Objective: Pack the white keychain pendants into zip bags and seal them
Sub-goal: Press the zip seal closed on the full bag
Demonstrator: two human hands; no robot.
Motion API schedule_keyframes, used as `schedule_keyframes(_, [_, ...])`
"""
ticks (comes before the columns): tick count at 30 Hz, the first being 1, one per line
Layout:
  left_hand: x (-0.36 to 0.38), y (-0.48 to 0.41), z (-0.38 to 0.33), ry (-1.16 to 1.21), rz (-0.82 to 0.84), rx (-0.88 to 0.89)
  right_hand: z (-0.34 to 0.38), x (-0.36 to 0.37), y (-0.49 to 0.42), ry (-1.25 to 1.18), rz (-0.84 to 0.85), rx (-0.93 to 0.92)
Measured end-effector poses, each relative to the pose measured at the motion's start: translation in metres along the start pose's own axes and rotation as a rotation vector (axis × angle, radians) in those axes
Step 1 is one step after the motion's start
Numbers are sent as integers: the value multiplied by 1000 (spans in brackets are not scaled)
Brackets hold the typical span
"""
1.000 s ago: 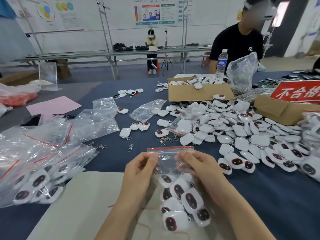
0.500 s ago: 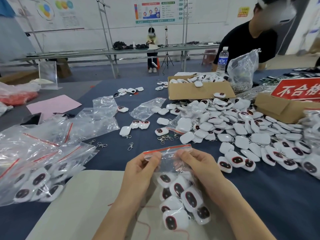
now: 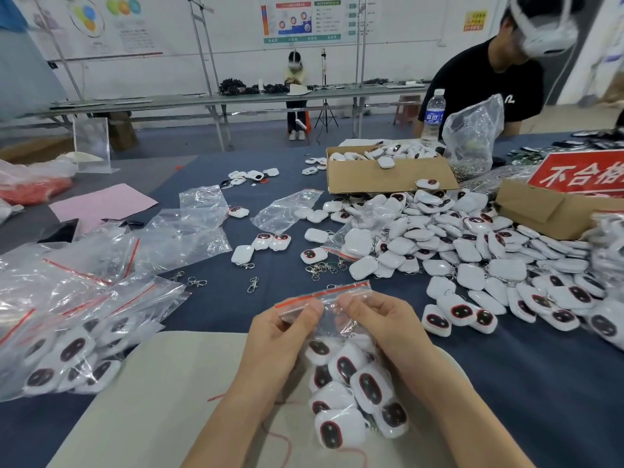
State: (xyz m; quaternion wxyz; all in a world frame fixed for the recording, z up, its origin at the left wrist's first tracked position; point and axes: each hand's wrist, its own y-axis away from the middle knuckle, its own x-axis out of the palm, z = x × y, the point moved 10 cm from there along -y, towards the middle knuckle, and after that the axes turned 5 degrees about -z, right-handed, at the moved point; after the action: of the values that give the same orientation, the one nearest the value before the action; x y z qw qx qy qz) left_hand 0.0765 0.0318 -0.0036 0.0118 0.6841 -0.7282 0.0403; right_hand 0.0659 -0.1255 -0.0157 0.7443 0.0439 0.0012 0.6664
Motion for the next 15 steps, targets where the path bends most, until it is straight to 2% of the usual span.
schedule_keyframes(15, [6, -2, -3, -82, 41, 103, 5, 1, 4, 58, -55, -40])
